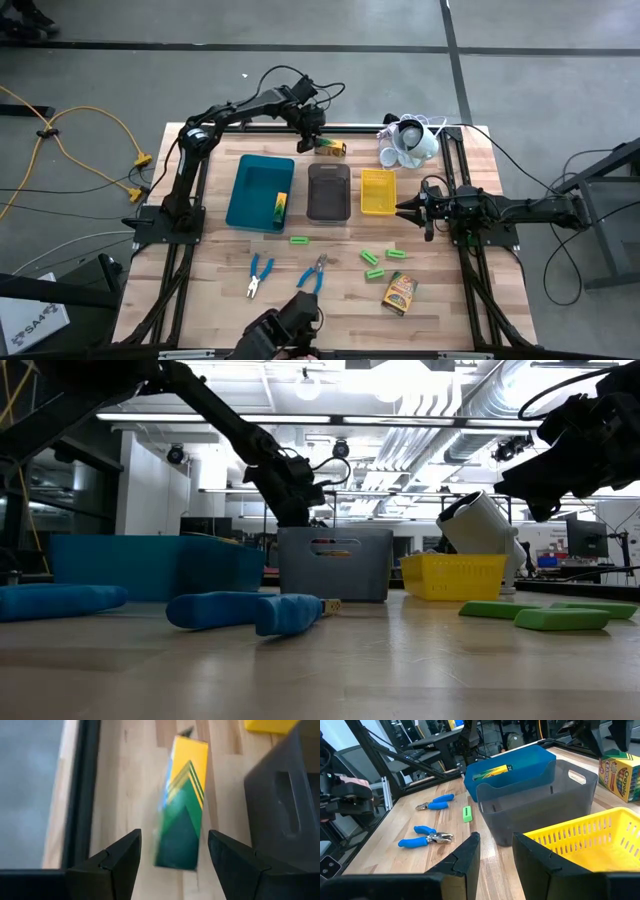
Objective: Pick & Place School Supplies
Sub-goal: Put the crayon box into the blue bin
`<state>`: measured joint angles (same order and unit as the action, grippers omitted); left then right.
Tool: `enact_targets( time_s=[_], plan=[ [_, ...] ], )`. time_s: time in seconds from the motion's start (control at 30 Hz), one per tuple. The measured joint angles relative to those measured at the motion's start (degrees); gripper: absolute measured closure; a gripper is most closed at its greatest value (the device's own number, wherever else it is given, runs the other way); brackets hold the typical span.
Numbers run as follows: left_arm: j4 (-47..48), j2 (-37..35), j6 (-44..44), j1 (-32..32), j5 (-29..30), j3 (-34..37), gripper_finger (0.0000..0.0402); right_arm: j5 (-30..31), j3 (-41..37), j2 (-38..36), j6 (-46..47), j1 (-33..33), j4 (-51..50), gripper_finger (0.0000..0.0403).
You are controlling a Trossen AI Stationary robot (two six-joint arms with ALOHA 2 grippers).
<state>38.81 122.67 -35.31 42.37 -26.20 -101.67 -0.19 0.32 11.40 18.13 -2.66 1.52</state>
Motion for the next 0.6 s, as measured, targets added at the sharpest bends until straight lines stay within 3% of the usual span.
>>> enact_targets(
  time_s=[0.6],
  plan=[
    [-1.5,2.7,1.7,-0.2,0.0,-0.1,0.0177,0.0,0.0,0.0,0.0,0.0,0.0,0.0297]
  ],
)
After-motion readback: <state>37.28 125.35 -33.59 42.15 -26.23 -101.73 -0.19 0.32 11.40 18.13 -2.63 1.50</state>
